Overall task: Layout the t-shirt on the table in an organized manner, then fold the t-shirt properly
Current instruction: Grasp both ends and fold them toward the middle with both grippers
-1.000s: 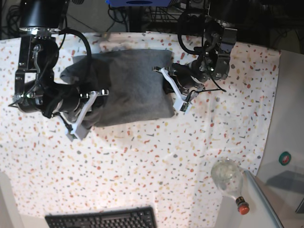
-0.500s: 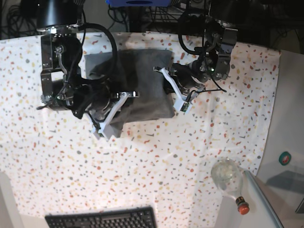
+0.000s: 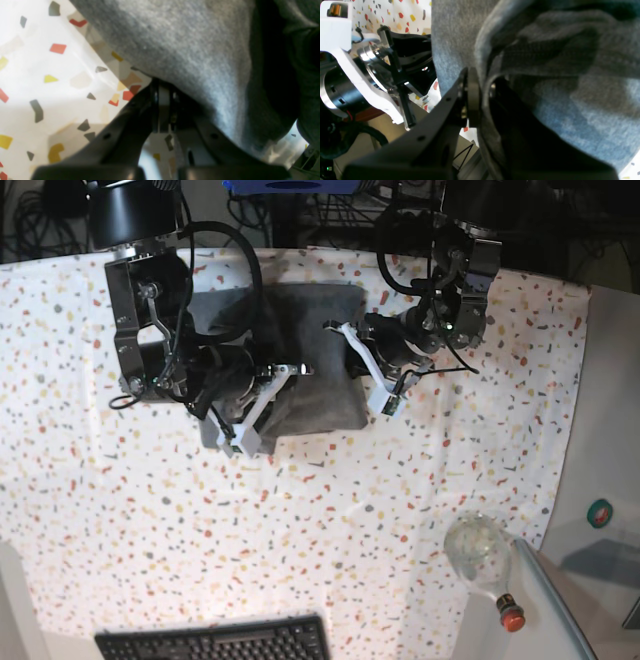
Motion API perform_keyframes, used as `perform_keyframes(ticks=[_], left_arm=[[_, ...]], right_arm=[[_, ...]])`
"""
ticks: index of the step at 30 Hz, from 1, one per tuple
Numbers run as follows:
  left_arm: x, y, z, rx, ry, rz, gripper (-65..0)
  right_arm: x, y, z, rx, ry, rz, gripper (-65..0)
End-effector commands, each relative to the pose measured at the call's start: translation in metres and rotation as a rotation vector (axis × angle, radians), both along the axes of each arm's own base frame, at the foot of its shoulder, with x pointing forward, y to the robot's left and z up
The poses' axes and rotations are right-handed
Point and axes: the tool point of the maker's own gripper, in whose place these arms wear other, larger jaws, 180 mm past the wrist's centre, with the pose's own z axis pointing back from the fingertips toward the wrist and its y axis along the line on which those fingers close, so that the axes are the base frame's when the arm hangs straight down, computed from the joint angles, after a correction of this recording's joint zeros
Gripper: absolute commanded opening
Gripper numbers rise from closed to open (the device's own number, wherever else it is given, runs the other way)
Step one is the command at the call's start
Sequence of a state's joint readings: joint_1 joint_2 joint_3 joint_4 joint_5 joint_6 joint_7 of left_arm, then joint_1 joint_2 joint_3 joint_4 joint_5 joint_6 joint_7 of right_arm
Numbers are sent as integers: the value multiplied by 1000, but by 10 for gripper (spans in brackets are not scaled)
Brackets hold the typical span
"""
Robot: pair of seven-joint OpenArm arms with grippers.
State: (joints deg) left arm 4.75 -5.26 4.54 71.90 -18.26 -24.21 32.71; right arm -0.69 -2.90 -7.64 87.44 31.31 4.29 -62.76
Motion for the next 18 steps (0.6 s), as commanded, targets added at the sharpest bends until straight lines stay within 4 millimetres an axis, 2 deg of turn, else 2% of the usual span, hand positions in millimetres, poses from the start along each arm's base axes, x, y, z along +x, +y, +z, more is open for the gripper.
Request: perform_keyframes(ticks=[1,4,5,8,10,12,14,18], left_arm=[[8,-1,8,-10,-32,-2,-650],[9,0,9,-10,-33,0,-650],[10,0,9,-8,-35,0,-650],[10,0,9,-8,-35,0,-650],[9,0,9,-8,-33,0,-650],[8,0,8,-8,-32,0,-650],[7,0,8,-8,-30,0,-650],[7,0,8,-8,-29,0,-650]], right_arm=[[11,7,12,33,-37,-5,-650],[10,7,12,32,-34,0,-650],[9,8,12,32,-32,2,-608],[8,8,11,31,-28,2,-371],[8,8,11,35,-28,3,-281],[8,7,11,33,-29,3,-258],[7,9,11,33,-29,7,-272],[-1,25,12,30,-38,74,-282]])
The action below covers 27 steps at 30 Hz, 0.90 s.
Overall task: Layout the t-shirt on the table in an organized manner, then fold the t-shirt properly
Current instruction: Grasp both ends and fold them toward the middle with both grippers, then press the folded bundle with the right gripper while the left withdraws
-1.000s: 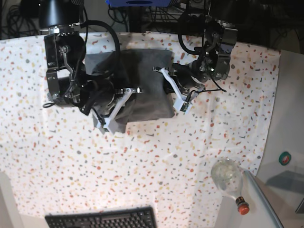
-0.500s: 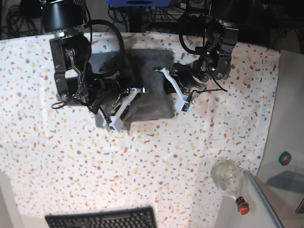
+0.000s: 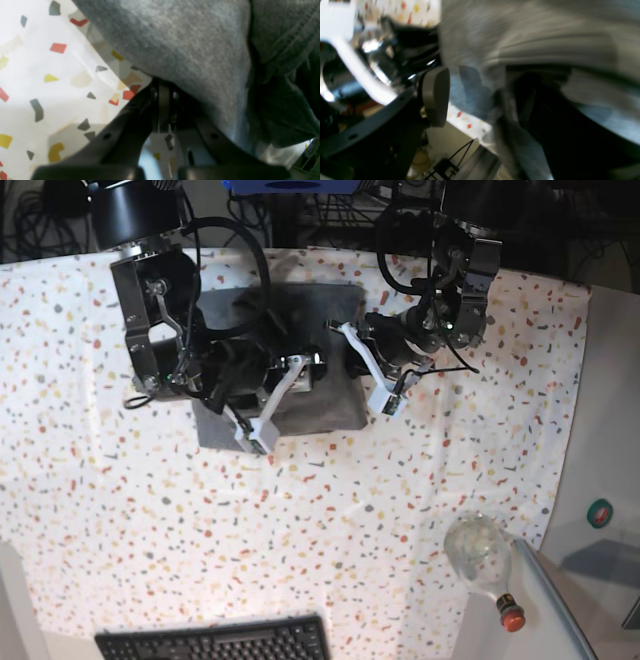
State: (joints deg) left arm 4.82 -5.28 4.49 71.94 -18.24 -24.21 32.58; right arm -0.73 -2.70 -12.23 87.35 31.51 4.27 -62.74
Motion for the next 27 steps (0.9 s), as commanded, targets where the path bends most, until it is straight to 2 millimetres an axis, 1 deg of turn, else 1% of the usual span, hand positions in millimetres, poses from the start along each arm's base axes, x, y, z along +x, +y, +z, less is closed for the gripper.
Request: perform_keyframes(ticks=[1,3,5,7,9,10,13,14,15,17,18,19,20,21,23,25,27], left_arm=[[7,0,8,-8,-29,-2,-650],[7,4,8,-6,-28,6,-650],[11,22,11,15,-41,29,-650],[7,35,13,25,-48,60,-650],[8,57,22,54,-75,92,-650],[7,65,25,65,-84,100,-650],[1,87,26,113,-60,114,-650],[1,95,29,132,-56,118,-650],[-4,103,29,144,-45,131,-650],[-8,126,35,175,-54,174,-650],[-11,136,38,186,-59,191,-650],[-13,146,42,194,-66,202,-650],[-16,156,45,201,-74,213,-650],[-19,173,50,212,-84,228,-650],[-28,202,58,227,-100,266,-650],[-42,232,64,243,-105,312,-650],[-53,258,67,263,-100,373,-650]], right_arm=[[10,8,13,31,-41,4,-282],[11,14,14,35,-60,14,-282],[13,14,14,36,-70,9,-282],[15,5,11,17,-67,-14,-282],[15,1,9,3,-50,-42,-282],[14,2,8,1,-49,-41,-282],[15,12,12,2,-66,1,-282],[13,17,12,0,-66,22,-282],[9,23,12,-2,-67,50,-282],[7,37,18,0,-90,107,-282],[3,42,19,0,-91,132,-282],[2,46,25,8,-109,147,-284],[1,48,32,15,-129,150,-284],[-2,44,36,16,-147,151,-293],[-8,32,49,15,-201,146,-353],[-7,6,62,2,-240,74,-474],[-4,-20,67,-17,-237,-34,-608]])
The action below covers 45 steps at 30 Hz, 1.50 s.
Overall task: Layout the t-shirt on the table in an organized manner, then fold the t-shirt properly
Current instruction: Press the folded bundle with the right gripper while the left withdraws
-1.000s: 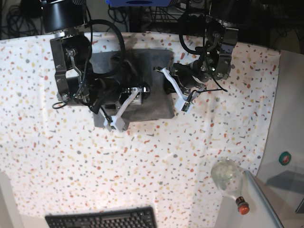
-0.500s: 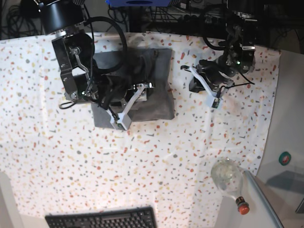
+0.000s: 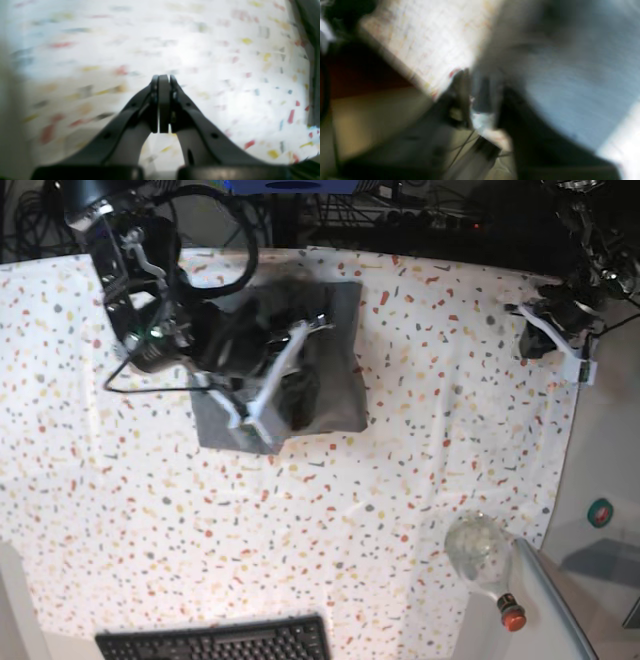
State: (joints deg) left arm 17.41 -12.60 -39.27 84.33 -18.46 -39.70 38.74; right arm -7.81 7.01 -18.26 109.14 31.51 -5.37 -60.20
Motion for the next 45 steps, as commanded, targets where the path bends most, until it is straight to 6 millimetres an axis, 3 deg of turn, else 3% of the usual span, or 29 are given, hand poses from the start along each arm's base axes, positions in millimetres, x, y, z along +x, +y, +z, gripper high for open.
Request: perform_keyframes(ticks=[1,4,7,10,12,18,22,26,31,36,40,45], left_arm=[[-5,22,9,27,-15,37,-650],[-23,56,8,42,4,130,-650],[-32,67,4,35,14,180,-650],[-33,66,3,31,17,182,-650],[-33,64,3,28,15,181,-650],[-31,60,-1,13,14,186,-650],[-33,60,-2,15,20,186,-650],[-35,62,-2,21,26,184,-650],[-36,63,-2,23,29,185,-650],[-35,63,-2,23,26,185,-650],[-31,61,-1,20,19,183,-650],[-24,43,-7,4,34,119,-650]], right_arm=[[12,-6,14,31,-39,-52,-650],[41,-45,7,6,-64,-215,-650],[73,-68,-10,-34,-82,-282,-650],[90,-58,-35,-76,-41,-238,-650],[89,-42,-48,-100,-11,-177,-650],[63,54,-46,-60,-20,62,-650],[39,85,-59,-90,6,186,-650],[37,90,-43,-67,-24,206,-650],[21,75,-20,-41,0,187,-650],[0,56,-46,-103,95,140,-650],[-23,58,-60,-120,146,173,-650],[-42,69,-73,-139,175,230,-650]])
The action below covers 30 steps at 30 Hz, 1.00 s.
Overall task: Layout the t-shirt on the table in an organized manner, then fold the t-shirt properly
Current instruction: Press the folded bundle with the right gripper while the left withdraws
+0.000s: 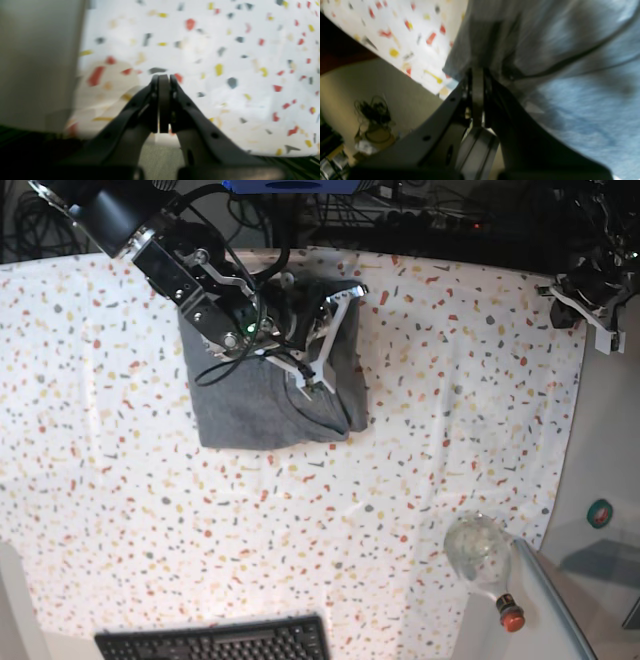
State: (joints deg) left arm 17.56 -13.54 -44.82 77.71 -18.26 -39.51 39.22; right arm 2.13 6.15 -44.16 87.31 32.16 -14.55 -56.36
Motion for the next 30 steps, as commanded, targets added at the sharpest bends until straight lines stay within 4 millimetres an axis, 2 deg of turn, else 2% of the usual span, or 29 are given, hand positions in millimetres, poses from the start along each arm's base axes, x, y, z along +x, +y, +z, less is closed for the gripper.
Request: perform_keyframes(ticks=[1,6,8,9,13,17,24,30], left_arm=[[8,6,12,21,-39,-15,-650],[8,6,11,18,-39,-12,-650],[8,7,12,20,-42,-8,-650],[7,8,12,20,-40,-6,-650],[6,10,12,23,-38,-4,-650],[6,10,12,23,-38,-4,-650],[6,9,12,21,-37,-6,-650],[6,9,12,21,-37,-6,-650]], right_arm=[[10,9,10,35,-42,0,-650],[2,20,26,68,-61,45,-650],[9,15,31,66,-66,11,-650],[16,6,31,50,-67,-30,-650],[35,-20,23,-4,-73,-116,-650],[40,-34,-1,-75,-45,-130,-650],[2,-3,-9,-70,-20,-23,-650],[-2,17,-3,-42,-9,-31,-650]])
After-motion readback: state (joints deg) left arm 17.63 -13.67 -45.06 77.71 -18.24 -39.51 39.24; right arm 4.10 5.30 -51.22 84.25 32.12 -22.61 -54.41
